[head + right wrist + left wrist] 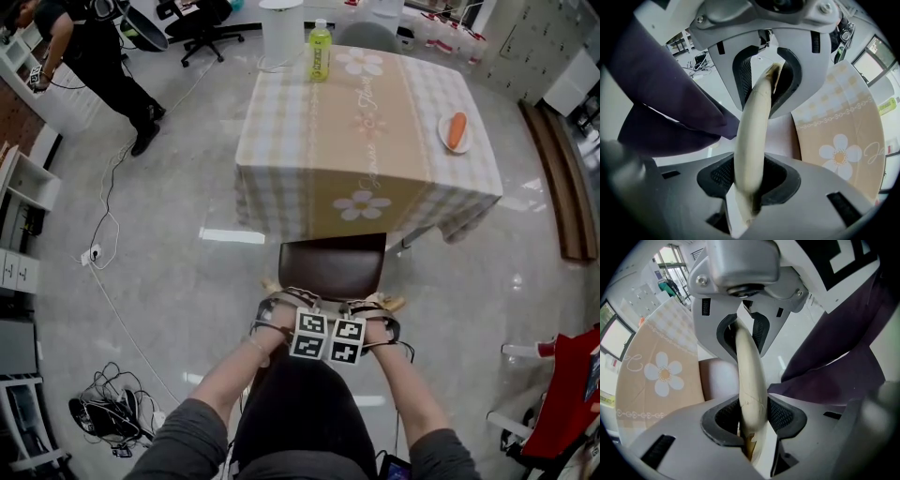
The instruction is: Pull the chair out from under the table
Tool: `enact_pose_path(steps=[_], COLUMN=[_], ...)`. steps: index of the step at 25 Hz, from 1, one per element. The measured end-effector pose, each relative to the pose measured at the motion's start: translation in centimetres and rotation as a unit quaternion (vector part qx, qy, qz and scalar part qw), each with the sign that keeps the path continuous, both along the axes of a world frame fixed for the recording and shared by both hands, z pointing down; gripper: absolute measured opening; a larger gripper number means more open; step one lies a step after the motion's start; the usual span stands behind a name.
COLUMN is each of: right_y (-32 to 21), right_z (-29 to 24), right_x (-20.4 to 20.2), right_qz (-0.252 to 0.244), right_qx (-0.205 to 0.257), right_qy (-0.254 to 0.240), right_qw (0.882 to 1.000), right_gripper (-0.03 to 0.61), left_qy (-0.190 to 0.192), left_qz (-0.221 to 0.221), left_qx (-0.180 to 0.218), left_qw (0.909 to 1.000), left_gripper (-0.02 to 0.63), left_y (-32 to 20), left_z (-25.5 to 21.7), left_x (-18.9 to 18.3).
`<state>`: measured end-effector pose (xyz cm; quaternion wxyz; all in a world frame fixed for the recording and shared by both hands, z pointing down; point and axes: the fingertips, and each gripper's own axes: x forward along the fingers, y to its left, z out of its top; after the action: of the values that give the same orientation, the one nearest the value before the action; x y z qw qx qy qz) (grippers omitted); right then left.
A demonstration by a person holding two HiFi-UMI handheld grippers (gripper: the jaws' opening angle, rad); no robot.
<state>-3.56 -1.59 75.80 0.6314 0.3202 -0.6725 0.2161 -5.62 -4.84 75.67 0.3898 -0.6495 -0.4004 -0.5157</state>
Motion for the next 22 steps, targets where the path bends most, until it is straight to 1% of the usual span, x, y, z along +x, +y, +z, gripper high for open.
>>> enact_pose_path(steps=[18, 22], right_y=[2.7, 2.9], right_z=[0.1, 0.2], right_x=[-3.1, -3.5], right_qz=[0.000, 0.005], right_qx=[0.004, 0.005], right_qy=[0.006, 0.005], right_qw=[1.000, 1.000], right_gripper=[0.129, 0.129], left_qy=[0.007, 0.012], left_qz=[-0.004, -0.002], left_qx=[0.020, 0.031], left_qw=[0.9998, 0.9995], left_gripper=[0.149, 0.150], left_y=[2.7, 2.7], left_z=[0.1, 0.2], left_x=[-3.1, -3.4])
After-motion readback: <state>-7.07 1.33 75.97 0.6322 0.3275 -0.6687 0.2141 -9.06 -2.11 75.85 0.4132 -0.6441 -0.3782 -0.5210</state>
